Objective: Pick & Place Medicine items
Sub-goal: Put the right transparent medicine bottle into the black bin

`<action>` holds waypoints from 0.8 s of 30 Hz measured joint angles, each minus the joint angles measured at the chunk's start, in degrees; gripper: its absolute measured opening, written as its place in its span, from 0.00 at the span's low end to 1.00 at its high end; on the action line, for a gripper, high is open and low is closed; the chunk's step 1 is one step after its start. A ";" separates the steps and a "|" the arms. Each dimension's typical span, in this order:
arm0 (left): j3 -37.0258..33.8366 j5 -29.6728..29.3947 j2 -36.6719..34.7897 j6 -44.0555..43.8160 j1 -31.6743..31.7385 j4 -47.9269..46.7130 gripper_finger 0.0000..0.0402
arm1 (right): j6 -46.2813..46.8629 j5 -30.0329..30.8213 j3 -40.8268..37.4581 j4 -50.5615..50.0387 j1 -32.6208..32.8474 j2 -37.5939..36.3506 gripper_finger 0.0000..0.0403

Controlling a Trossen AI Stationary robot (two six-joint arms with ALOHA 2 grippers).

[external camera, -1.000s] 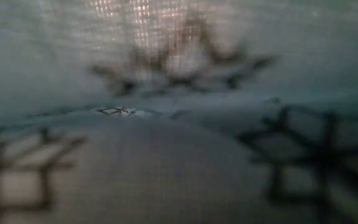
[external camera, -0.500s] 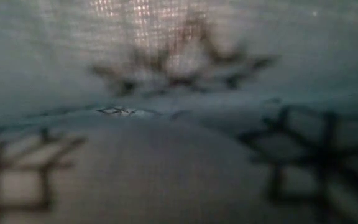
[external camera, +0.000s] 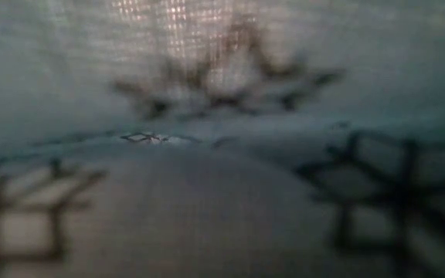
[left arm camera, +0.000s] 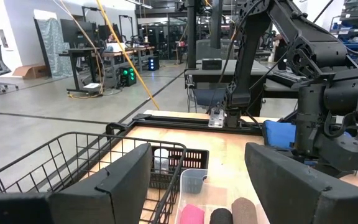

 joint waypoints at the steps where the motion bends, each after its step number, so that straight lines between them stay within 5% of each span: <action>1: 0.00 0.00 0.01 -0.01 0.00 0.01 0.67 | 0.00 0.00 0.00 -0.01 -0.01 0.00 0.48; 24: 0.00 0.00 0.00 0.01 0.00 0.01 0.67 | 0.41 0.16 0.00 0.12 -0.01 0.00 0.49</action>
